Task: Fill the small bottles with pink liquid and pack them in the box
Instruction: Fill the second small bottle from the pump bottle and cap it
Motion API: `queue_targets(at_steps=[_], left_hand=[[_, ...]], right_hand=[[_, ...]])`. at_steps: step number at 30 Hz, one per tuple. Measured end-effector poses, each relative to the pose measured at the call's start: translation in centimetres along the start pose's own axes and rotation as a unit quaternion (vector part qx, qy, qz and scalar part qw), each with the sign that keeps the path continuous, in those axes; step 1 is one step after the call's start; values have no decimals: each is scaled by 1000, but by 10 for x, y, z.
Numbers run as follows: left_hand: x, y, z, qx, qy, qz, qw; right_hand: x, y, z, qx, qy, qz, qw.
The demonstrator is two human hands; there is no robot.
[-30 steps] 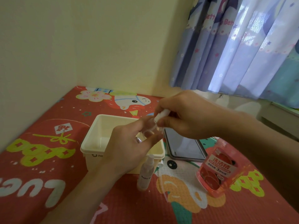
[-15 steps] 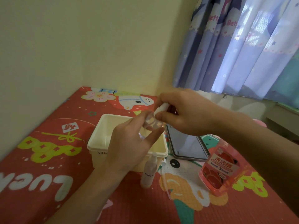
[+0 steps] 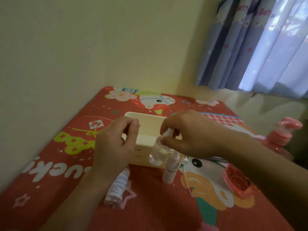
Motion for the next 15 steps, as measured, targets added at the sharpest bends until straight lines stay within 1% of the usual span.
queue_targets(at_steps=[2, 4, 6, 9, 11, 15], left_hand=[[-9, 13, 11, 40, -12, 17, 999], [-20, 28, 15, 79, 3, 41, 996], [-33, 45, 16, 127, 32, 69, 989], [-53, 71, 13, 195, 82, 126, 969], [-64, 83, 8, 218, 124, 174, 952], [-81, 95, -1, 259, 196, 229, 918]], right_hand=[[1, 7, -15, -18, 15, 12, 1000], [3, 9, -29, -29, 32, 11, 999], [5, 9, -40, -25, 44, -2, 999], [7, 9, -54, -31, 60, -10, 998], [8, 9, -60, -41, 65, -12, 997], [7, 6, -69, -51, 76, -15, 996]])
Point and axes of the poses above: each hand's wrist, its own x-axis towards the middle knuckle, its own z-axis out of the back of the hand, y = z × x, the point moved 8 cm from there along x, towards the middle knuckle, and after that the axes turned 8 degrees about z, right-handed, at the moved point
